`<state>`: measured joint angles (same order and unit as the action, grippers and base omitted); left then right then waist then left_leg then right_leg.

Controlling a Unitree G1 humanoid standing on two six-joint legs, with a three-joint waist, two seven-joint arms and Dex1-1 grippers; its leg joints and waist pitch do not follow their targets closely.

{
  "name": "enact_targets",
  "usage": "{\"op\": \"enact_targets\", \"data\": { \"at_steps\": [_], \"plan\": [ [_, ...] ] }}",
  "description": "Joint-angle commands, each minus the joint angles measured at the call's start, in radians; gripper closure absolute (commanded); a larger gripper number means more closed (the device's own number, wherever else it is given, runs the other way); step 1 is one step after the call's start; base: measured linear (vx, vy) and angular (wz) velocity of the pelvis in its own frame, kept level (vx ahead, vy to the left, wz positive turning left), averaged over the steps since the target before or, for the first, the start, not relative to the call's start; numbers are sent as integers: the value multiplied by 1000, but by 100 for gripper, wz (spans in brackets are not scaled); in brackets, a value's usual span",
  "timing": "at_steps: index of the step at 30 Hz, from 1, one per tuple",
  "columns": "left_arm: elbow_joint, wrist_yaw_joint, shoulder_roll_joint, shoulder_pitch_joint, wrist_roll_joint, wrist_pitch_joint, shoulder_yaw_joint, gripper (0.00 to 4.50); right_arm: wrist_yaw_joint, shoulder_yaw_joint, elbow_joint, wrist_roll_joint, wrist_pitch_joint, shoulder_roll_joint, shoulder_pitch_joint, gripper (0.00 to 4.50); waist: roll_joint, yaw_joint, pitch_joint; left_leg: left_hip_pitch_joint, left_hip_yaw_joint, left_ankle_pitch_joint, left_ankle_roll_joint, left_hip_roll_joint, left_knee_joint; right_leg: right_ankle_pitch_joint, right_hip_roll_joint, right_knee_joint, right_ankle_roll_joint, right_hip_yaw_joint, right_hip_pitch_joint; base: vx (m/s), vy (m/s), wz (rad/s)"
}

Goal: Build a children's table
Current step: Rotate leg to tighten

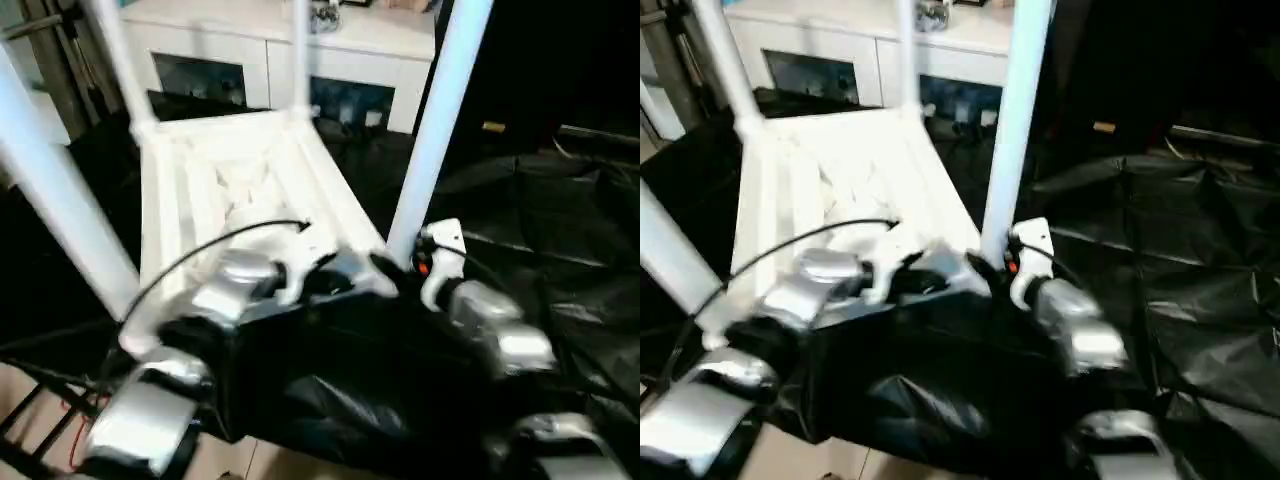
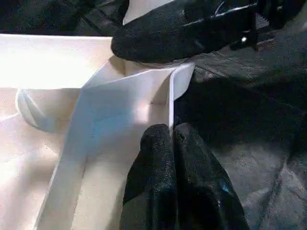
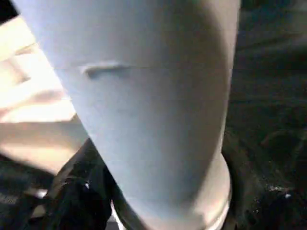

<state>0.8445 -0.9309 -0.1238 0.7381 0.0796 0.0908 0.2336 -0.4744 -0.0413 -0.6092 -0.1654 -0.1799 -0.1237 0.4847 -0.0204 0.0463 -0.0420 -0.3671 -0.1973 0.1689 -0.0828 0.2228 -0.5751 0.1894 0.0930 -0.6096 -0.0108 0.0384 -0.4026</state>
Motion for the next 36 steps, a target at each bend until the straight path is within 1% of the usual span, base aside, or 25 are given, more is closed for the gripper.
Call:
{"op": "enact_targets", "data": {
  "at_steps": [1,2,3,5,6,8,9,10,11,12,13,14,15,17,18,19,21,22,23,24,27,28,29,30,36],
  "plan": [
    [-23,-2,57,20,-6,-18,30,450,-7,65,-41,43,-15,45,-13,145,7,1,53,12,6,294,-4,1,69,284,32,91,178,-24,33,0,0,0],
    [-33,-21,54,13,-7,-21,37,450,-35,66,-30,31,-14,46,-15,124,2,-2,54,10,5,296,-2,1,69,270,30,91,178,-24,34,0,0,0],
    [-33,-21,54,13,-7,-21,37,450,-35,66,-30,31,-14,46,-15,124,1,-2,55,10,5,296,0,1,69,265,30,90,179,-24,35,0,0,0],
    [-43,-44,46,6,-9,-27,43,450,-75,71,-16,15,-12,36,-15,99,6,0,55,11,5,298,3,2,69,253,31,89,187,-25,35,0,0,0],
    [-43,-44,46,6,-9,-27,43,450,-75,71,-16,15,-12,36,-15,90,4,-1,55,10,5,298,4,2,69,247,30,89,189,-25,36,0,0,0],
    [-62,-113,18,-12,-20,-49,51,450,-181,108,24,19,-4,-21,-23,75,3,0,56,10,5,289,10,2,68,220,29,87,195,-23,40,0,0,0],
    [-71,-140,8,-18,-24,-55,54,450,-222,120,39,17,-2,-41,-27,65,2,0,58,7,4,272,20,3,66,182,30,82,203,-24,42,0,0,0],
    [-72,-143,7,-19,-25,-55,54,450,-227,121,41,17,-2,-43,-28,65,3,0,58,6,4,262,25,4,66,163,31,81,209,-24,43,0,0,0],
    [-84,-180,-7,-28,-31,-63,59,450,-288,136,62,11,4,-69,-36,65,3,0,59,6,3,243,32,4,64,124,29,77,220,-25,44,0,0,0],
    [-85,-184,-9,-29,-31,-64,60,450,-294,137,64,11,5,-72,-37,65,2,3,62,7,3,225,40,3,61,83,29,71,236,-24,47,0,0,0],
    [-85,-184,-9,-29,-31,-64,60,450,-294,137,64,11,5,-72,-37,65,3,2,62,6,1,208,49,4,60,44,29,67,250,-25,47,0,0,0],
    [-101,-258,-41,-40,-38,-69,73,450,-431,159,117,-21,-11,-130,-59,65,0,6,63,9,2,200,59,4,59,32,28,67,256,-22,53,0,0,0],
    [-101,-260,-42,-40,-38,-69,73,450,-434,159,118,-22,-12,-131,-59,65,0,6,63,9,2,200,59,4,59,32,28,67,256,-22,53,0,0,0],
    [-108,-325,-73,-43,-44,-71,83,450,-556,174,164,-55,-45,-186,-79,65,1,17,62,9,-3,178,90,7,56,-8,27,62,272,-23,53,0,0,0],
    [-108,-353,-85,-42,-47,-72,86,450,-602,182,179,-65,-59,-207,-86,65,0,22,62,11,-4,172,93,10,55,-13,26,60,278,-21,51,0,0,0],
    [-105,-368,-93,-41,-48,-78,88,450,-628,188,186,-69,-67,-221,-89,65,1,23,61,11,-6,174,94,10,54,-11,28,59,281,-22,49,0,0,0],
    [-97,-403,-111,-35,-48,-95,88,450,-688,206,206,-82,-98,-253,-96,65,1,34,60,14,-5,192,84,12,56,34,30,62,277,-22,49,0,0,0],
    [-94,-414,-117,-31,-47,-101,86,450,-713,211,214,-88,-116,-265,-99,65,1,35,59,14,-6,199,80,12,57,45,31,63,276,-22,48,0,0,0],
    [-92,-424,-121,-29,-47,-103,84,450,-730,212,220,-92,-126,-272,-101,65,1,39,59,16,-6,210,70,13,58,67,31,65,273,-23,45,0,0,0],
    [-92,-436,-127,-27,-48,-103,82,450,-740,213,223,-93,-131,-275,-103,65,0,42,58,15,-5,219,60,13,59,87,33,66,268,-23,45,0,0,0],
    [-95,-471,-145,-22,-57,-103,86,450,-758,216,235,-102,-147,-285,-107,99,-2,41,58,13,-3,227,41,12,61,121,35,67,253,-24,45,0,0,0],
    [-95,-471,-145,-22,-57,-103,86,450,-758,216,235,-102,-147,-285,-107,99,-2,41,58,13,-3,225,40,11,61,122,34,68,251,-24,45,0,0,0],
    [-96,-478,-147,-22,-60,-101,87,450,-763,217,239,-103,-151,-287,-109,110,-1,41,59,14,-3,219,40,11,60,112,34,66,252,-24,45,0,0,0],
    [-95,-484,-148,-21,-63,-101,87,450,-767,218,243,-105,-155,-289,-111,134,-1,42,59,14,-4,213,41,11,59,100,34,65,255,-24,44,0,0,0],
    [-96,-479,-146,-30,-60,-104,82,450,-770,221,263,-110,-175,-281,-126,158,-1,43,60,13,-4,204,44,11,59,85,33,64,258,-23,45,0,0,0]
  ]
}}
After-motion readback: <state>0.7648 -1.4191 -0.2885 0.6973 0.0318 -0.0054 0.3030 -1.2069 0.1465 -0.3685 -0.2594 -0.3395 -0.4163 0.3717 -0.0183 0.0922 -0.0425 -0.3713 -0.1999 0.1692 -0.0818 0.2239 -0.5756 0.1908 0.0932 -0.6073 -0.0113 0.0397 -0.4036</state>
